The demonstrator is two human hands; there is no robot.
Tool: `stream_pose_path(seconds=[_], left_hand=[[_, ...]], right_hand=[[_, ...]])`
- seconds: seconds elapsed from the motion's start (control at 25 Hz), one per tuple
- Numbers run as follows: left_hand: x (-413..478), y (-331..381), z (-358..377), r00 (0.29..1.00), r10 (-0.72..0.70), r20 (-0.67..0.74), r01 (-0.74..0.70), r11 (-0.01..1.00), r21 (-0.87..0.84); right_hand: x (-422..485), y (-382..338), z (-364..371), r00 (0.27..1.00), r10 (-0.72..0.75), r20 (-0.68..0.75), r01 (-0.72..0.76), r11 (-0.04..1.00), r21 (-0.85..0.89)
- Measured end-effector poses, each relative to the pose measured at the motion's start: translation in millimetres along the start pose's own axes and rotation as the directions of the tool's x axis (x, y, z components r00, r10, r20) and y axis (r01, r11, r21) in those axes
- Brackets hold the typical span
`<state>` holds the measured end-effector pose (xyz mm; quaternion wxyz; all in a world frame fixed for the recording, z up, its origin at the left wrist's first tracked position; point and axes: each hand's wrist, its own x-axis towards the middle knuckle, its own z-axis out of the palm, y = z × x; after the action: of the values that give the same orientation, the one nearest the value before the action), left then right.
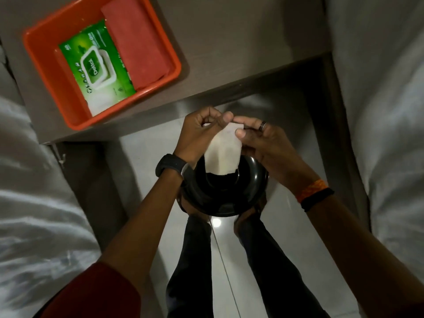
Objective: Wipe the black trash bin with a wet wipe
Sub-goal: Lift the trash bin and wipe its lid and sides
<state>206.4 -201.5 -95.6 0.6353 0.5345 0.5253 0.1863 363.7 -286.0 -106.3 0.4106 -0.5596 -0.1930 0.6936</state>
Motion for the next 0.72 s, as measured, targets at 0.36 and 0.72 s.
stream_pose_path(seconds=[0.36,0.72], left_hand=[[15,-21,43,0.948,-0.254,0.193,0.286,0.945,-0.157],[58,-24,66,0.94,-0.296,0.169,0.285,0.955,0.086]], right_hand=[[-9,24,-37,0.977,0.163,-0.134,-0.118,0.949,0.292],[-9,32,-51,0.962,0.148,-0.231,-0.038,0.906,0.422]])
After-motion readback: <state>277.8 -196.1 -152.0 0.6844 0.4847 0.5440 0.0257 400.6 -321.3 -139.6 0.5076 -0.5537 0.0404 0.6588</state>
